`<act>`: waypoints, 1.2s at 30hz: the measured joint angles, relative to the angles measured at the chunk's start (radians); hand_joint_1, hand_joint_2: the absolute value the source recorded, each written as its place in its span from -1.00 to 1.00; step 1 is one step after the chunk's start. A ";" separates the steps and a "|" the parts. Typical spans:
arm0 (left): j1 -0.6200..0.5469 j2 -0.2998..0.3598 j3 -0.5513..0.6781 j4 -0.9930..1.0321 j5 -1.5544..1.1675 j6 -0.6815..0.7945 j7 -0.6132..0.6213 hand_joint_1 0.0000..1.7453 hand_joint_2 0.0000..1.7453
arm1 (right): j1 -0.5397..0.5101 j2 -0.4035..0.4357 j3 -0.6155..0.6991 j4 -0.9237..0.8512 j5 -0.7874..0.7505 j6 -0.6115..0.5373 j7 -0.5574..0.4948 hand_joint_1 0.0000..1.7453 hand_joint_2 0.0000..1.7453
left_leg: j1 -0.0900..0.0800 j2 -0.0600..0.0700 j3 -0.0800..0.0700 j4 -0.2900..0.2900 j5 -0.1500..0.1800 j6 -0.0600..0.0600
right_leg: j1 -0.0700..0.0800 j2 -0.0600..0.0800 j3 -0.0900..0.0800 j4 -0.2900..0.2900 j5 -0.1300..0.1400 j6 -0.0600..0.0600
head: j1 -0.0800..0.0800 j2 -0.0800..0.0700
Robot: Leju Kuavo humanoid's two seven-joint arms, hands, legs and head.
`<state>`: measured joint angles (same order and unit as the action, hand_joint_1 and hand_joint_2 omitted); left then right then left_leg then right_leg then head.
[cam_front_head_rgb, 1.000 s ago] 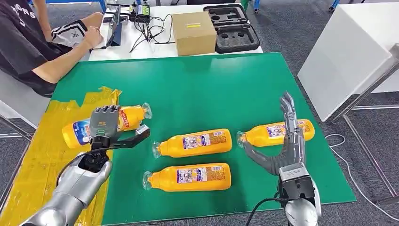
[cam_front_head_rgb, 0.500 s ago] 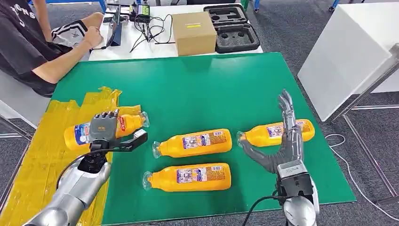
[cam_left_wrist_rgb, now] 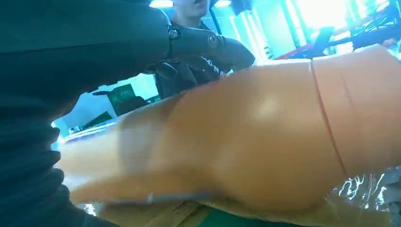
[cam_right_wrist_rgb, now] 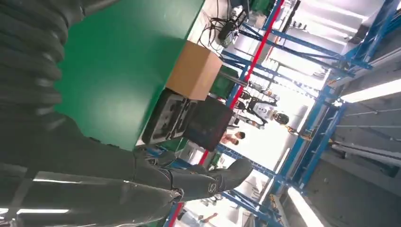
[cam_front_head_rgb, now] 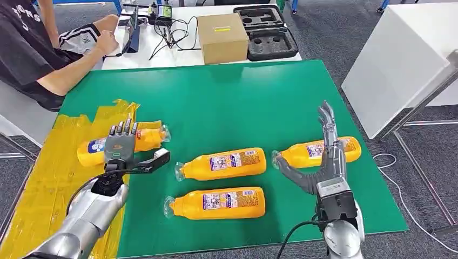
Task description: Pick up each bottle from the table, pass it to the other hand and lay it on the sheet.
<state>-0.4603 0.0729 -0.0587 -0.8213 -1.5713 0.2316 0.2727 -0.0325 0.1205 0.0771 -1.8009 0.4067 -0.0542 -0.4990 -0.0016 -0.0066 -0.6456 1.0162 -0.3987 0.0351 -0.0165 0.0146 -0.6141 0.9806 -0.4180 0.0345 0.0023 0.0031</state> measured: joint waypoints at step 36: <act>0.036 -0.036 0.030 -0.150 0.000 -0.016 0.002 -1.00 1.00 | -0.003 0.000 -0.001 0.043 -0.007 -0.011 0.009 -1.00 1.00 | 0.000 0.000 0.000 0.000 0.000 0.000 | 0.000 0.000 0.000 0.000 0.000 0.000 | 0.000 0.000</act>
<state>-0.4248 0.0370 -0.0286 -0.9709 -1.5713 0.2155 0.2750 -0.0358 0.1205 0.0763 -1.7575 0.3998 -0.0656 -0.4902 -0.0016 -0.0067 -0.6456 1.0162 -0.3987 0.0350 -0.0165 0.0146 -0.6140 0.9807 -0.4180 0.0345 0.0023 0.0030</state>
